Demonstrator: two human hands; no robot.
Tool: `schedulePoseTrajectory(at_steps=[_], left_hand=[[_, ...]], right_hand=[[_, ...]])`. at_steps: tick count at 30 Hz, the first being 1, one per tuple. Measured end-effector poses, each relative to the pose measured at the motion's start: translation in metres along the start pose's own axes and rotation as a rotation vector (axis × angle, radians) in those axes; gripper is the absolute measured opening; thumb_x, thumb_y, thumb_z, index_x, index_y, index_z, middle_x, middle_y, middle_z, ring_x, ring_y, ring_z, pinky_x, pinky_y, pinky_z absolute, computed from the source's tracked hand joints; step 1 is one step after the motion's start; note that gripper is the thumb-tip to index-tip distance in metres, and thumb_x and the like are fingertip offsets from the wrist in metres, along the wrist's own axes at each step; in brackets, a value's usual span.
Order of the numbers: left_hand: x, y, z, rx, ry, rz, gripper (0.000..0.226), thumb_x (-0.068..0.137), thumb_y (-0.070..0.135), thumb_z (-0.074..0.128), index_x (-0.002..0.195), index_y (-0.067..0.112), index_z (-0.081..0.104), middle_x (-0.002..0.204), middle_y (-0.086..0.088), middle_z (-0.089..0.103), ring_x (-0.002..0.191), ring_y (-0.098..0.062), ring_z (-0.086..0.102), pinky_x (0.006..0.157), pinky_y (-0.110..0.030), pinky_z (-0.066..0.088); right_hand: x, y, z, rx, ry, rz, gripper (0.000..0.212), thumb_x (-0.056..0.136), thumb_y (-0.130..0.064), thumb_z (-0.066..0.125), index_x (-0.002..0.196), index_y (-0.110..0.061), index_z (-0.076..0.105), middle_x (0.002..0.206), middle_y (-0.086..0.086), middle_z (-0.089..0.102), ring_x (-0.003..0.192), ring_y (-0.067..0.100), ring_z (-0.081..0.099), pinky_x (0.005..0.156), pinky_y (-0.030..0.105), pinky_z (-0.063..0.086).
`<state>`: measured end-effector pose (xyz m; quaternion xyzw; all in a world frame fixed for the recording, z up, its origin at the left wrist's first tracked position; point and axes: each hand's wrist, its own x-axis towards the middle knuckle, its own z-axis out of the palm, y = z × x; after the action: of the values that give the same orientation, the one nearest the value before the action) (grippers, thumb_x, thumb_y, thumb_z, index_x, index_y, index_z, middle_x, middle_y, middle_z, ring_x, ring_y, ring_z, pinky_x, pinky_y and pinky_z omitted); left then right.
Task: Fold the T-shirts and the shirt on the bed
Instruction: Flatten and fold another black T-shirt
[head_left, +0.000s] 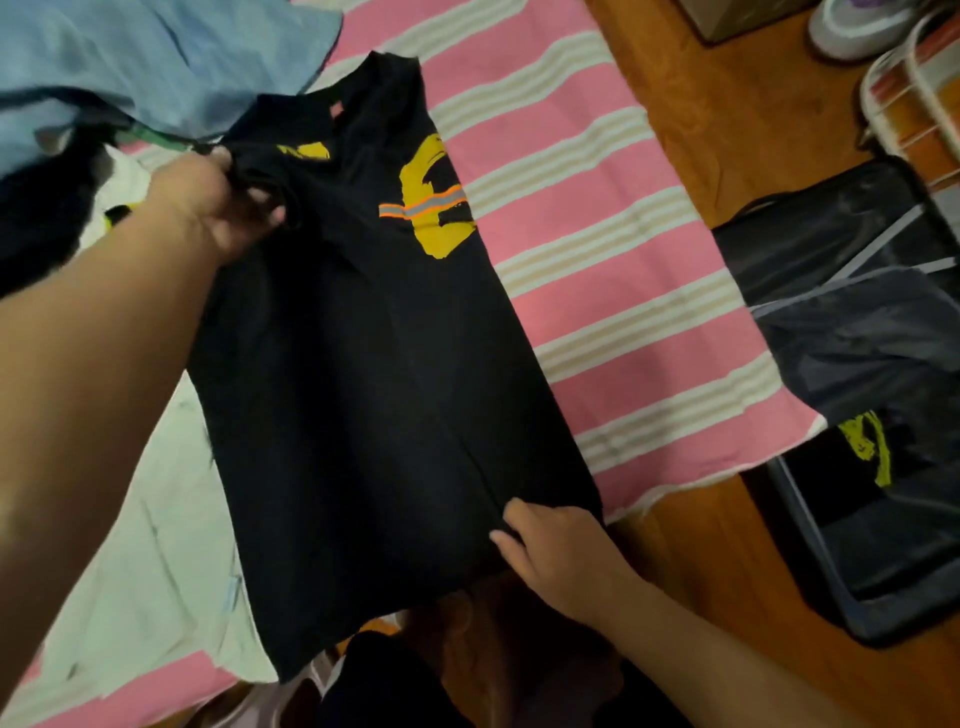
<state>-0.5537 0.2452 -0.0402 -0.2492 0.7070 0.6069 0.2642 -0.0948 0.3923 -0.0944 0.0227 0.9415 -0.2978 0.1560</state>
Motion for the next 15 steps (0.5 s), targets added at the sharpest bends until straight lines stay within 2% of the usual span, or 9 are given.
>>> schedulePoseTrajectory(at_steps=[3, 6, 8, 10, 11, 13, 15], left_hand=[[-0.008, 0.01, -0.006, -0.21, -0.063, 0.033, 0.029, 0.111, 0.027, 0.035, 0.089, 0.022, 0.052, 0.064, 0.005, 0.055, 0.05, -0.008, 0.045, 0.051, -0.019, 0.045], [-0.02, 0.015, -0.014, -0.242, -0.064, 0.076, 0.025, 0.109, 0.022, 0.038, 0.089, 0.021, 0.053, 0.055, 0.007, 0.055, 0.05, -0.007, 0.048, 0.058, -0.022, 0.047], [-0.03, -0.003, -0.021, -0.022, -0.026, 0.038, 0.02, 0.104, 0.026, 0.043, 0.088, 0.022, 0.054, 0.06, 0.007, 0.051, 0.054, -0.01, 0.047, 0.064, -0.029, 0.046], [-0.05, -0.047, -0.034, 0.247, 0.085, -0.055, 0.016, 0.099, 0.029, 0.046, 0.089, 0.02, 0.054, 0.077, -0.003, 0.051, 0.06, -0.016, 0.047, 0.066, -0.028, 0.04], [-0.059, -0.079, -0.04, 0.298, 0.115, -0.131, 0.016, 0.1, 0.028, 0.046, 0.09, 0.019, 0.053, 0.084, -0.008, 0.052, 0.063, -0.019, 0.05, 0.066, -0.029, 0.039], [-0.092, -0.149, -0.045, 0.273, 0.075, -0.336, 0.016, 0.103, 0.029, 0.045, 0.098, 0.018, 0.056, 0.09, -0.008, 0.058, 0.074, -0.023, 0.058, 0.068, -0.032, 0.043], [-0.137, -0.214, -0.04, 0.248, -0.039, -0.523, 0.02, 0.104, 0.033, 0.049, 0.102, 0.016, 0.06, 0.093, -0.004, 0.067, 0.08, -0.021, 0.065, 0.068, -0.031, 0.047]], right_hand=[[0.0, -0.024, 0.006, -0.025, -0.043, 0.021, 0.029, 0.102, -0.051, 0.031, 0.087, -0.027, 0.04, 0.066, -0.007, 0.05, 0.053, 0.012, 0.051, 0.05, 0.028, 0.042], [0.0, -0.042, 0.012, -0.047, -0.093, 0.051, 0.036, 0.102, -0.054, 0.028, 0.099, -0.025, 0.048, 0.077, -0.005, 0.056, 0.062, 0.014, 0.056, 0.056, 0.031, 0.047], [0.003, -0.047, 0.018, -0.073, -0.215, 0.091, 0.04, 0.102, -0.056, 0.031, 0.109, -0.022, 0.051, 0.092, -0.001, 0.061, 0.076, 0.02, 0.061, 0.065, 0.034, 0.047], [0.004, -0.046, 0.022, -0.137, -0.362, 0.175, 0.041, 0.103, -0.053, 0.034, 0.112, -0.018, 0.054, 0.101, 0.004, 0.063, 0.088, 0.025, 0.063, 0.07, 0.036, 0.044], [0.004, -0.041, 0.023, -0.151, -0.395, 0.242, 0.038, 0.104, -0.049, 0.036, 0.112, -0.017, 0.056, 0.104, 0.005, 0.064, 0.093, 0.025, 0.063, 0.072, 0.036, 0.044], [0.003, -0.022, 0.022, -0.095, -0.314, 0.439, 0.028, 0.104, -0.04, 0.041, 0.108, -0.017, 0.056, 0.105, 0.003, 0.062, 0.092, 0.021, 0.062, 0.075, 0.034, 0.048], [0.006, 0.006, 0.013, -0.047, -0.078, 0.653, 0.02, 0.101, -0.034, 0.049, 0.108, -0.015, 0.053, 0.104, 0.001, 0.054, 0.091, 0.019, 0.056, 0.076, 0.034, 0.049]])
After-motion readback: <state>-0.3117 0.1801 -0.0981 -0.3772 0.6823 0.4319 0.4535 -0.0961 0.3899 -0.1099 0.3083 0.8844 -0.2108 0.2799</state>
